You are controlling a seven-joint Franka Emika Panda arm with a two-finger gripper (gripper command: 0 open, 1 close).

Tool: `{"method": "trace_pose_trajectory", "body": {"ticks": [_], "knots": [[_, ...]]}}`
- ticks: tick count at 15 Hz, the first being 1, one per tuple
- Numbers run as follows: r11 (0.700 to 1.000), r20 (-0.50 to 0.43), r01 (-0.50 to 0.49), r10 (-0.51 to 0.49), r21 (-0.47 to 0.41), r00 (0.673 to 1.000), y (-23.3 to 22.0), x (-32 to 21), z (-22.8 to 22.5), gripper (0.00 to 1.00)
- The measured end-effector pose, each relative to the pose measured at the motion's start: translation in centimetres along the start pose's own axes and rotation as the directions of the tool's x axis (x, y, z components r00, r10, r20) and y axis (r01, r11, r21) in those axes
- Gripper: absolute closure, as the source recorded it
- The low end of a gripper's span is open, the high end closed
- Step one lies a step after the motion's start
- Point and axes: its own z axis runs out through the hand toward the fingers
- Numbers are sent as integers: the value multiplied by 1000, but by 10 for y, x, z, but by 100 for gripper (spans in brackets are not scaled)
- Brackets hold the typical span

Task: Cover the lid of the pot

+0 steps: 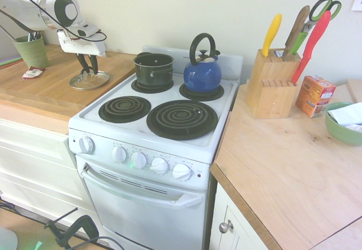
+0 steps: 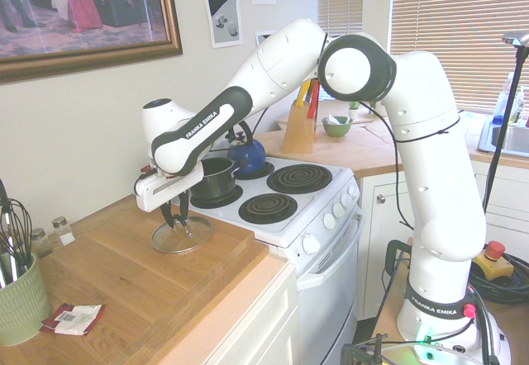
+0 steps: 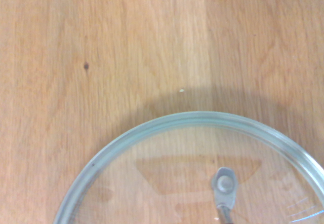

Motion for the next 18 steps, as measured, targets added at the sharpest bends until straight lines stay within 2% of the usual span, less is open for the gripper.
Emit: {"method": "trace_pose_trajectory", "body": {"ticks": [10,14,18], "knots": [[999,4,-43,43,16,999,-1,0,-10,100],[995,-27,-81,83,58,996,3,4,-84,100],[983,-53,-169,173,67,984,24,49,-132,100]]}}
